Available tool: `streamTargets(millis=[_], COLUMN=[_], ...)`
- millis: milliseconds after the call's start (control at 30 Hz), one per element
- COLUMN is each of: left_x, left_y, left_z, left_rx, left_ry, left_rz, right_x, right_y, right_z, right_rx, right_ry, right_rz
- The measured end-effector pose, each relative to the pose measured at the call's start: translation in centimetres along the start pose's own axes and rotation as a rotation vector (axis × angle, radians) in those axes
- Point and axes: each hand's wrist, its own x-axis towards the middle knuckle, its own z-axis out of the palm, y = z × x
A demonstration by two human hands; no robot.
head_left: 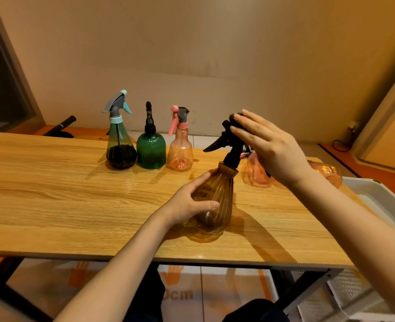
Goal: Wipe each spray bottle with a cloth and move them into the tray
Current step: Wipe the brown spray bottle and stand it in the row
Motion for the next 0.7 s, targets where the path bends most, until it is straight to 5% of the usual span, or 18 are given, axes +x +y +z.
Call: streamTargets(millis=[333, 533, 700], left_x=[-1.1, -0.7, -0.8], left_y=[-0.2, -0.3, -0.4], left_z=[-0.1, 0.0, 0.2], left_rx=[-0.059, -0.039, -0.041], left_ry=[0.031, -0.014, 0.039], left_rz=[0.035, 0.043, 0.004], right_x=[-4.4, -2.2, 0.2], right_y=[-2.1, -1.4, -3.9], right_z=[3.2, 1.2, 2.3], right_rx=[0.067, 0.077, 0.011], right_ry=[-0.040, 0.168, -0.011], right_rz=[0.183, 0.194, 0.017])
